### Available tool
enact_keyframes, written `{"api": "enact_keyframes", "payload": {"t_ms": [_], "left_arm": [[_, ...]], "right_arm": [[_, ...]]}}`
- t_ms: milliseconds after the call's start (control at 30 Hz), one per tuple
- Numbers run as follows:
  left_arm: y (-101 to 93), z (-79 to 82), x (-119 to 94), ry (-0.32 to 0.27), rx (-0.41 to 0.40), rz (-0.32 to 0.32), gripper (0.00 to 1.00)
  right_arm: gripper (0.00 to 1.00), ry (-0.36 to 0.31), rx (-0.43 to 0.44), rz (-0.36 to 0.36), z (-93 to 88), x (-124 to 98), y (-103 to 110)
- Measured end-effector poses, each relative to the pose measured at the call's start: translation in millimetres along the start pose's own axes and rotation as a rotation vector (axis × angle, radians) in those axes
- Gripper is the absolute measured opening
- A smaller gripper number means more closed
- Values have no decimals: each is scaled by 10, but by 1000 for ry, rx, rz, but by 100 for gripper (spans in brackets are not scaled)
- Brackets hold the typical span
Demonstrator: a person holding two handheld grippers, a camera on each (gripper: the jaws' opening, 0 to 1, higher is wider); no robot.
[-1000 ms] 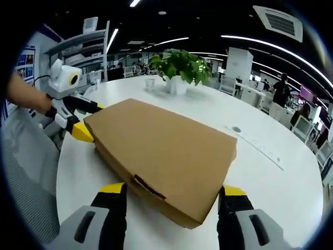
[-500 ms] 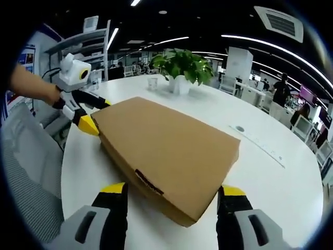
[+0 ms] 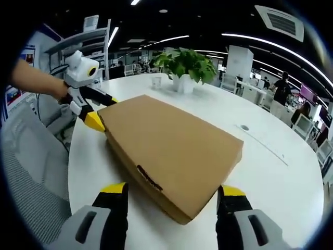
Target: Operate the shoe box by opening the lid, removing the specified soft item, and placing it in the target area until the item is outside and the box remains undamaged.
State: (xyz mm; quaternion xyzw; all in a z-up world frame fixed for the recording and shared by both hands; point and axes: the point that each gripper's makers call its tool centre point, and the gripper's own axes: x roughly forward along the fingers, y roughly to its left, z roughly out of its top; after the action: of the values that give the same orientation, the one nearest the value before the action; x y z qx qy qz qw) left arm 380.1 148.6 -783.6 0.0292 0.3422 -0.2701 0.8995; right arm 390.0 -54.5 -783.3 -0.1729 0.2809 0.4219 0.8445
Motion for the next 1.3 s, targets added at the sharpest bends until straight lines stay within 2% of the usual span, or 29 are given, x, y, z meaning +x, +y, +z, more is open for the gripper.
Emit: {"api": "enact_keyframes", "payload": {"t_ms": [467, 800, 1300], "left_arm": [[177, -81, -146, 45, 53, -64, 81], [199, -159, -246, 54, 73, -91, 81], [178, -259, -363, 71, 79, -98, 82]], "right_arm": [[65, -19, 29, -3, 35, -11, 355], [63, -27, 54, -6, 29, -62, 570], [60, -28, 76, -17, 26, -90, 713]]}}
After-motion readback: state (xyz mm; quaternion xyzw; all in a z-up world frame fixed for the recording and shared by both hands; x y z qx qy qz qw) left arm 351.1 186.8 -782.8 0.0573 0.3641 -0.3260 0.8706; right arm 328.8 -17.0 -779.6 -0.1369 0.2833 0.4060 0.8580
